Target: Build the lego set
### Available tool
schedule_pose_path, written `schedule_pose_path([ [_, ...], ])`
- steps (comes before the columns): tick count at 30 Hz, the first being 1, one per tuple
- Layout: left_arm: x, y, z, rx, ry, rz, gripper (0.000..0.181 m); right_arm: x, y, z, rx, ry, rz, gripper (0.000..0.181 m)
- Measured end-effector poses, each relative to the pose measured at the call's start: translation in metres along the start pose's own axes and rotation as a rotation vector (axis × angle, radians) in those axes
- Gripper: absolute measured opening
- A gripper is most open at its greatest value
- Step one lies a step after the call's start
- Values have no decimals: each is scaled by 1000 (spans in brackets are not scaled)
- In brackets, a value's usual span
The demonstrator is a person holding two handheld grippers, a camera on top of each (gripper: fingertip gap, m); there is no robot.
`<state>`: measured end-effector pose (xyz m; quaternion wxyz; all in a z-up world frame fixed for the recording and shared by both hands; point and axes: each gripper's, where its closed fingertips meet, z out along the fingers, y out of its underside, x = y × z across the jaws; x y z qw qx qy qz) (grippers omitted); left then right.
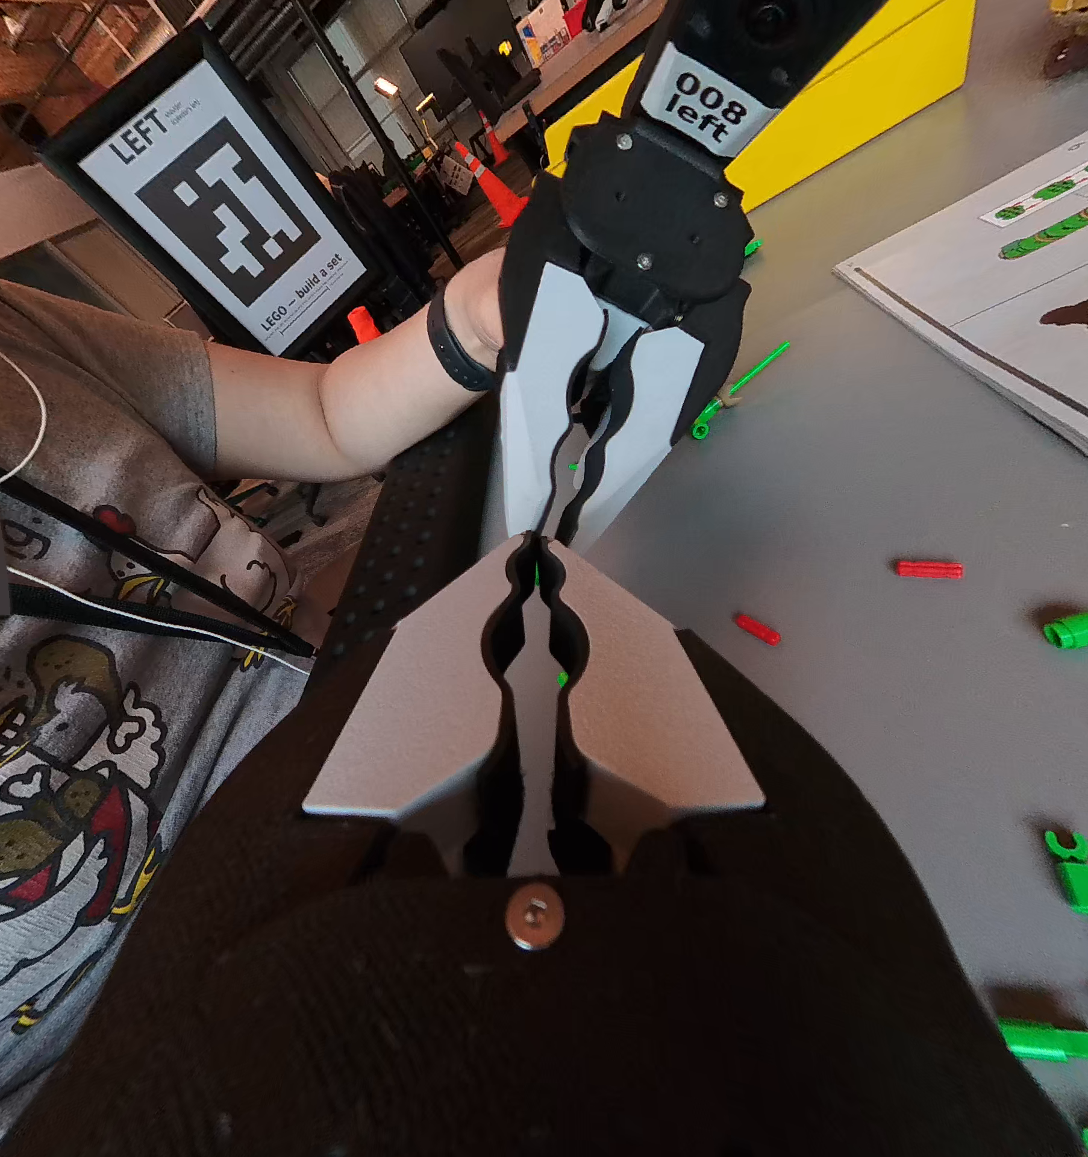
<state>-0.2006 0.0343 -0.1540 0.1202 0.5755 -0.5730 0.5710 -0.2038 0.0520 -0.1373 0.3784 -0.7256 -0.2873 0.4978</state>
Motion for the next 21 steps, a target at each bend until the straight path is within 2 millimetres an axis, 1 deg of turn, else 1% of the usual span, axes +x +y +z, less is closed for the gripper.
schedule_pose_path([
  [5,-11,2,-7,-2,-62,-28,6,7,4,-2,-36,57,-32,0],
  [8,-17,2,-14,5,-107,-35,6,23,13,-8,-129,186,-116,0],
  [11,-18,-3,-27,42,-140,-32,6,33,22,-14,-233,290,-251,0],
  [13,-19,-5,-37,69,-162,-29,6,34,25,-11,-265,308,-297,1],
  [16,-21,-11,-56,124,-210,-27,5,40,29,-4,-305,344,-331,12],
  [18,-25,-14,-69,159,-257,-23,5,48,24,0,-323,386,-374,18],
  [21,-27,-19,-84,217,-285,-25,5,65,9,3,-341,466,-441,20],
])
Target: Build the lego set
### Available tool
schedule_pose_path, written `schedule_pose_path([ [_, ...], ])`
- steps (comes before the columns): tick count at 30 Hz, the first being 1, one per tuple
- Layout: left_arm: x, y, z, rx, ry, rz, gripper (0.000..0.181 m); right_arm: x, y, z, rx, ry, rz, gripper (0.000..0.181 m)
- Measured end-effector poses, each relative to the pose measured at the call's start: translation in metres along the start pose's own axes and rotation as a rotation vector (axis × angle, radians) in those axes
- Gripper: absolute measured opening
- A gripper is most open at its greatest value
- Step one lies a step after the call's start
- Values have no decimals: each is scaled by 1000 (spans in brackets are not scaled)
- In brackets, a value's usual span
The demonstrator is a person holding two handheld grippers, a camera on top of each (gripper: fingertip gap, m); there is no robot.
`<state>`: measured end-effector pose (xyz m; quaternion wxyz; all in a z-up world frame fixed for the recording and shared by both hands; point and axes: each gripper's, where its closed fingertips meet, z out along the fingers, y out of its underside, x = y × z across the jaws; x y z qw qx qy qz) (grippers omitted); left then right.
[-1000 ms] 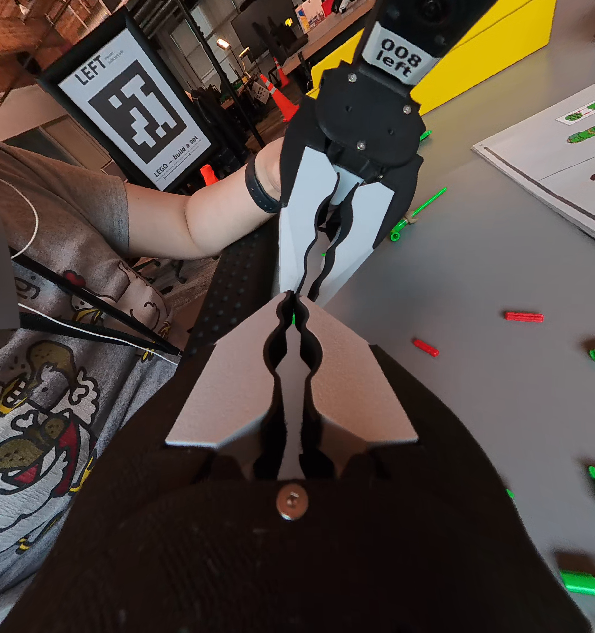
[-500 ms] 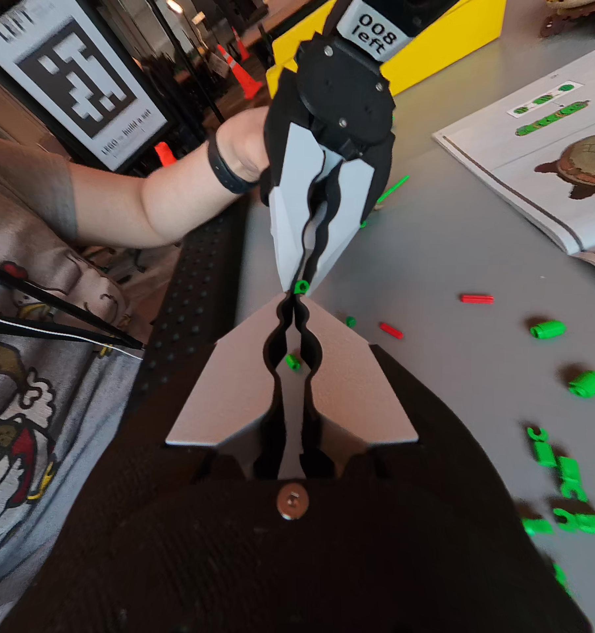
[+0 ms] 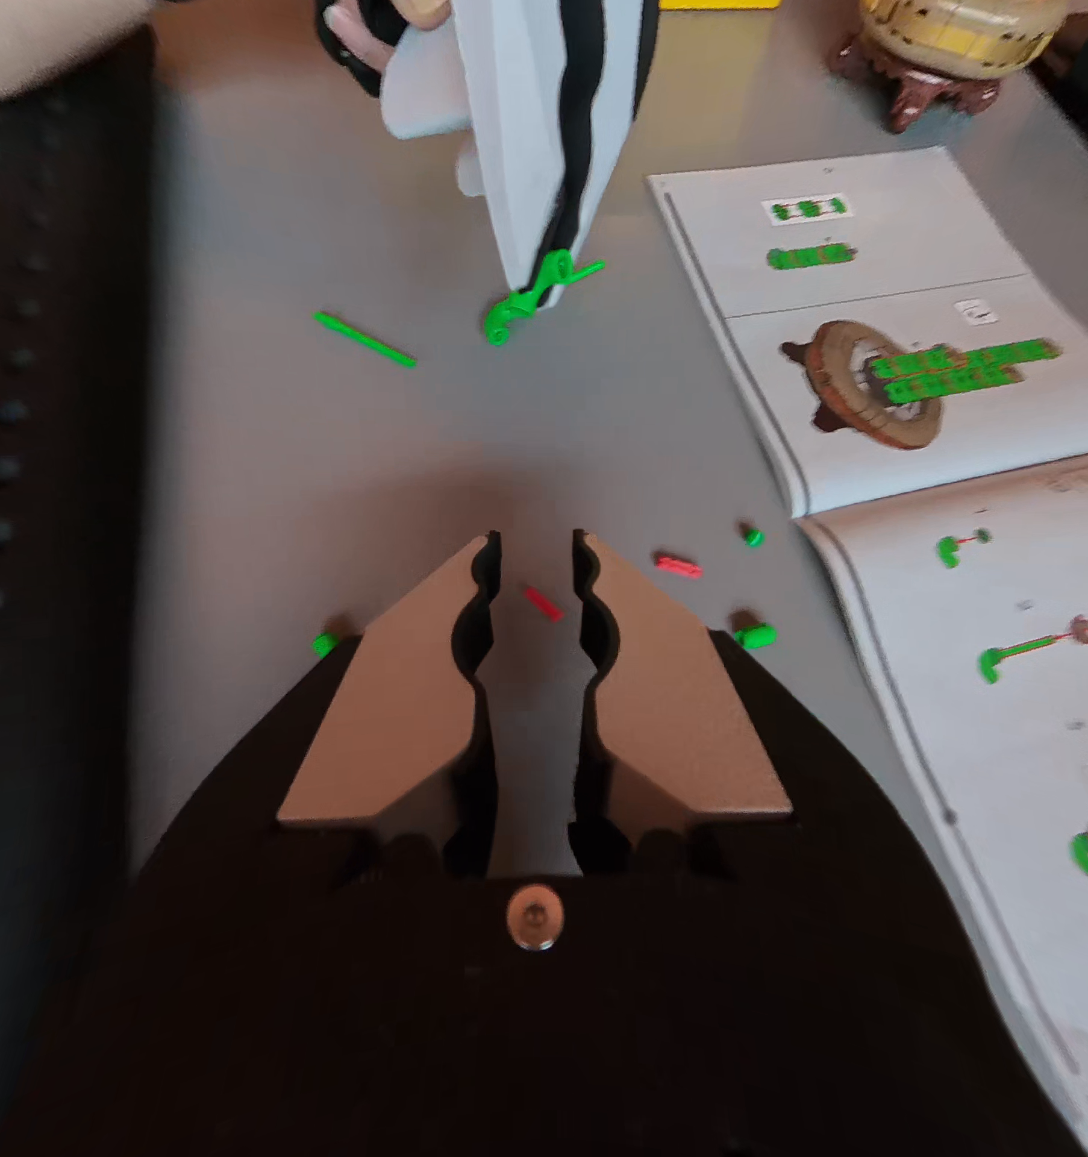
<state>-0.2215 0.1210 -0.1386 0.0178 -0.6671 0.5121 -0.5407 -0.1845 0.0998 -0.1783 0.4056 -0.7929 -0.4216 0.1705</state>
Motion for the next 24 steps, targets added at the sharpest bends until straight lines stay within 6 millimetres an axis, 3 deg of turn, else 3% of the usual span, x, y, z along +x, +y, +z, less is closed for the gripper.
schedule_pose_path([
  [5,-4,-3,-4,31,9,-31,5,45,-9,1,-36,165,-64,21],
  [10,-5,1,1,1,11,-32,6,83,4,-10,-93,245,-29,21],
  [16,-4,1,1,2,18,-39,6,83,19,2,-115,151,44,13],
  [24,-5,4,4,-15,25,-52,6,77,14,7,-130,15,-9,12],
])
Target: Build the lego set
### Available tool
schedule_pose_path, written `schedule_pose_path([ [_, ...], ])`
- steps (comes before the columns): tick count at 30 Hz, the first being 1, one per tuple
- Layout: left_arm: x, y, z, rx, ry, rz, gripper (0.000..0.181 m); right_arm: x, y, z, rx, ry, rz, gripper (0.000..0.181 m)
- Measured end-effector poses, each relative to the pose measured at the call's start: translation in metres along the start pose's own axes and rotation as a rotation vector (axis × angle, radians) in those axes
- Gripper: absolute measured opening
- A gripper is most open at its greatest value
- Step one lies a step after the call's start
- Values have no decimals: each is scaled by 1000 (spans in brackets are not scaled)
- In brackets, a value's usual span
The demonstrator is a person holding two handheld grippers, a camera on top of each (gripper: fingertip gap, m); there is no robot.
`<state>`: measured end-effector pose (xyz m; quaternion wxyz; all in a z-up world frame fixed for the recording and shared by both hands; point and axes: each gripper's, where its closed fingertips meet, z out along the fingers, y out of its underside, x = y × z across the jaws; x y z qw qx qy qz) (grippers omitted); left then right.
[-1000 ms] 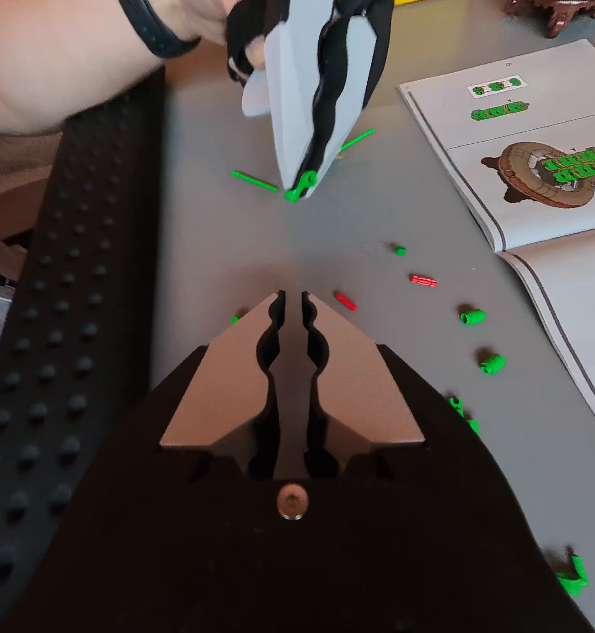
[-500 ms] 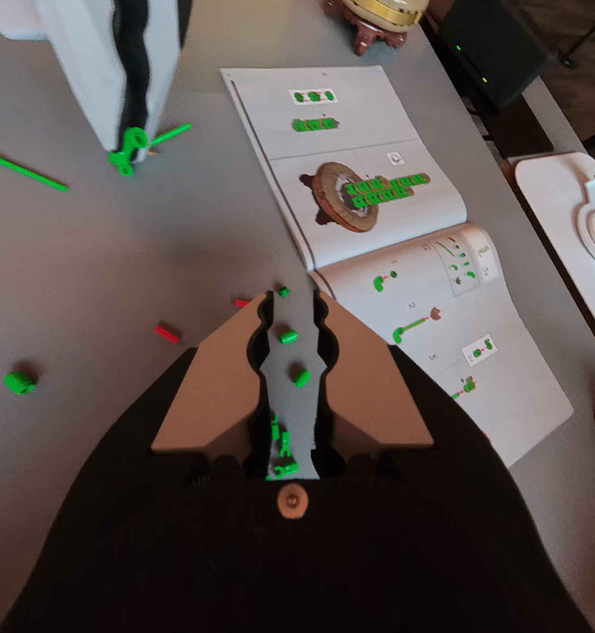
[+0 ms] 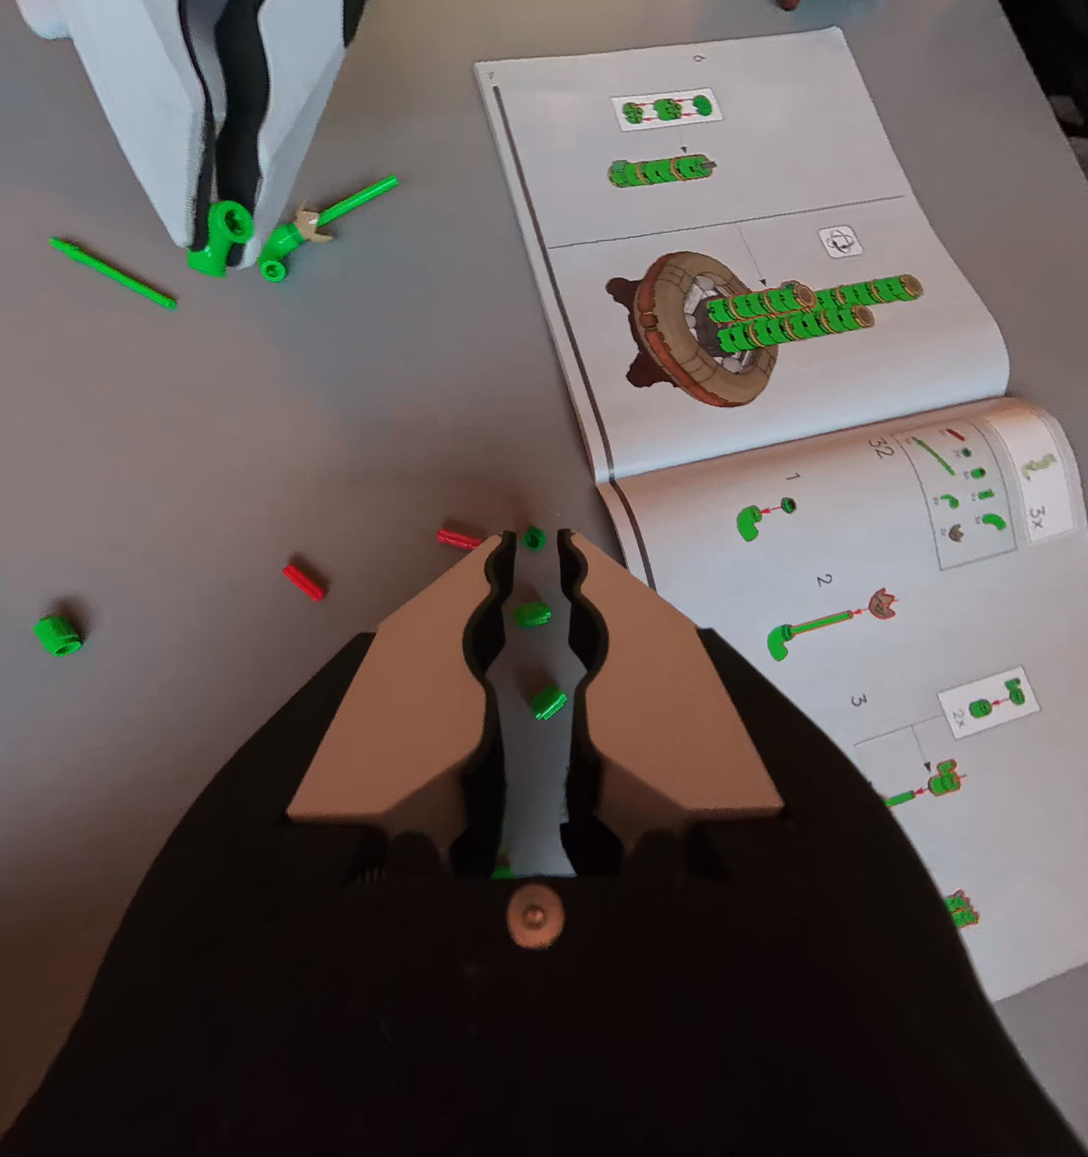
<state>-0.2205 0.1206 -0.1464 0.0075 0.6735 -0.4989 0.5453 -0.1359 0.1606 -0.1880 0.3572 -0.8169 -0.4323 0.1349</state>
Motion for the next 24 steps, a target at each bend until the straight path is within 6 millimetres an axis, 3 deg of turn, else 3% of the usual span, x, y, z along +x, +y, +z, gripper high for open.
schedule_pose_path([
  [14,0,0,-3,5,9,-18,5,-7,-4,2,-267,69,-462,10],
  [24,0,2,-1,-8,12,-25,6,-5,1,6,-397,73,-547,10],
])
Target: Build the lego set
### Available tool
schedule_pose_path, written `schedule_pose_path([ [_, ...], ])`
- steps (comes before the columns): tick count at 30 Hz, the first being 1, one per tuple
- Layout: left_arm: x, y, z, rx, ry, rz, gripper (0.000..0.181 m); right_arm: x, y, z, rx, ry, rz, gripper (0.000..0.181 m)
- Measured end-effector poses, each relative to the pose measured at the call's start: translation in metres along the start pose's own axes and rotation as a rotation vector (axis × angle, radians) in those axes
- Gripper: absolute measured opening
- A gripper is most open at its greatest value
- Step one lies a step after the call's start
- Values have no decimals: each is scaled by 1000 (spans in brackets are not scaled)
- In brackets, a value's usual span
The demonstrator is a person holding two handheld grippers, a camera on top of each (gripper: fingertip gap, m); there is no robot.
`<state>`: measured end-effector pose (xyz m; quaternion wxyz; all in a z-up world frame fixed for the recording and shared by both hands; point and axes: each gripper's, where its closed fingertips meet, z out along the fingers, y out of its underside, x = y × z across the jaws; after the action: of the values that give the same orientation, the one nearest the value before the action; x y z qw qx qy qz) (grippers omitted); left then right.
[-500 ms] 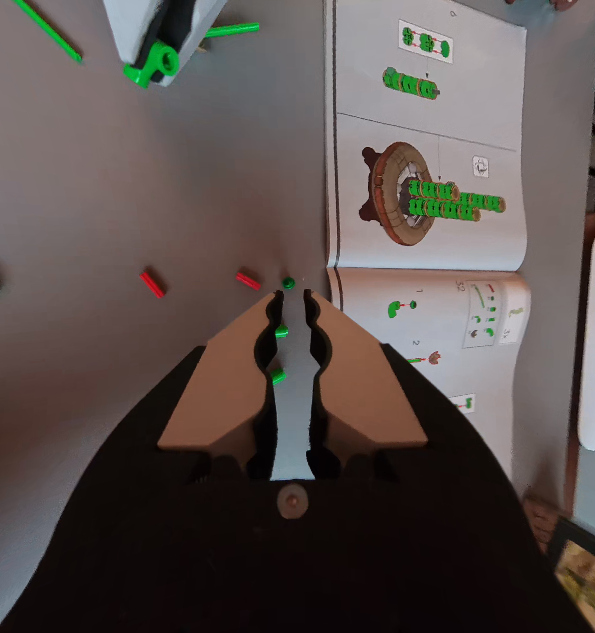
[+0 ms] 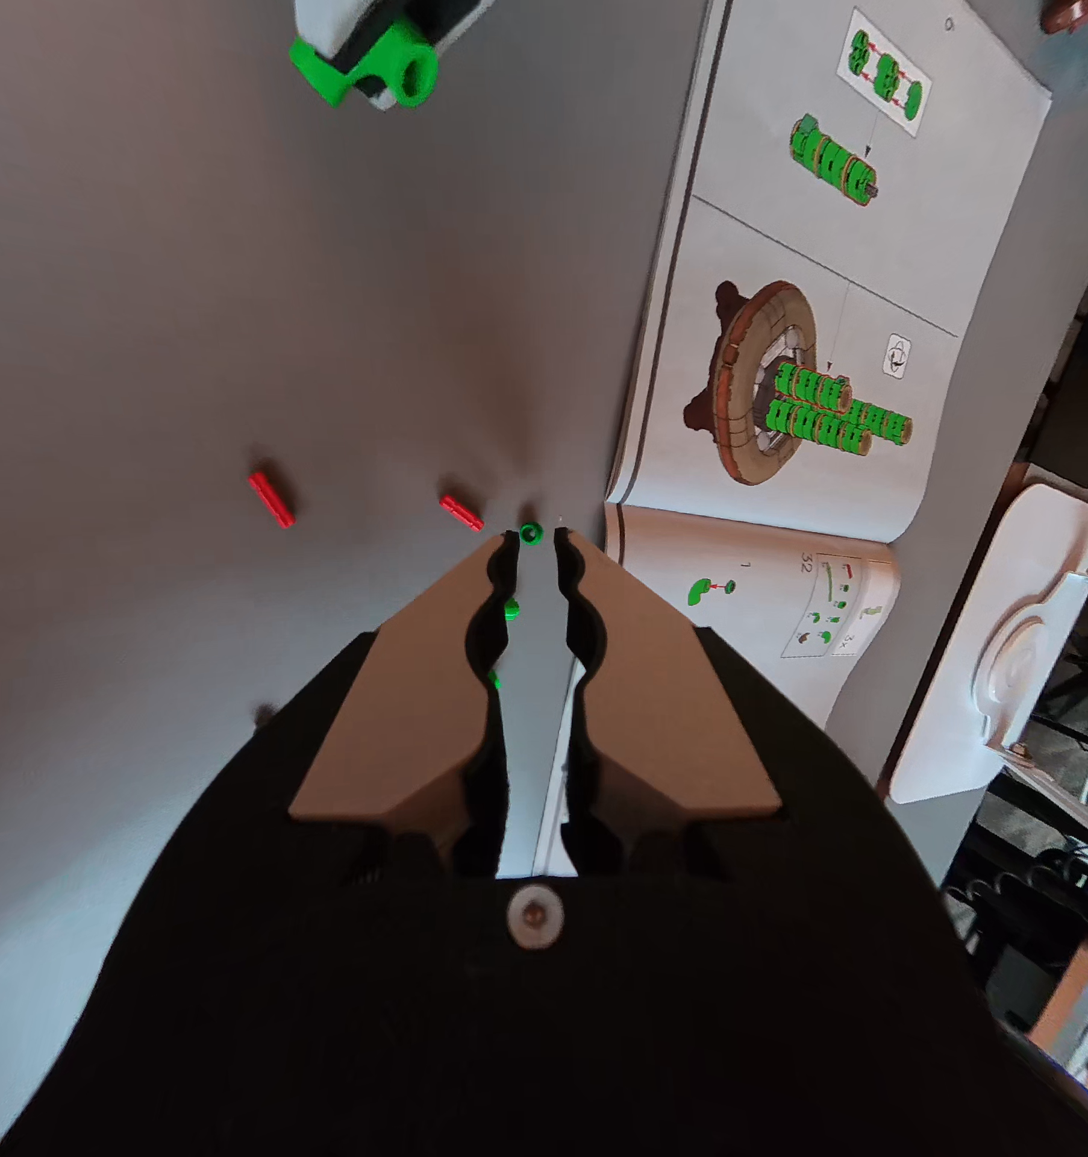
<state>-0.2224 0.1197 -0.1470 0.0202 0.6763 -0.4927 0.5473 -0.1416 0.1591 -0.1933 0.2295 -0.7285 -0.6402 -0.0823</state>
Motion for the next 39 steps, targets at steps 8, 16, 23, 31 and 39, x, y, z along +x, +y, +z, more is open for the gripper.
schedule_pose_path([
  [8,-1,1,1,-7,4,-12,6,-1,2,4,-50,30,-70,10],
  [16,2,2,2,-11,32,-23,6,-2,1,8,-64,15,-89,10],
  [23,4,3,3,-15,42,-27,6,-1,1,10,-68,16,-87,8],
  [31,3,4,4,-24,44,-33,6,-2,2,10,-74,9,-80,6],
  [39,1,6,5,-29,37,-40,6,1,7,6,-14,19,52,5],
])
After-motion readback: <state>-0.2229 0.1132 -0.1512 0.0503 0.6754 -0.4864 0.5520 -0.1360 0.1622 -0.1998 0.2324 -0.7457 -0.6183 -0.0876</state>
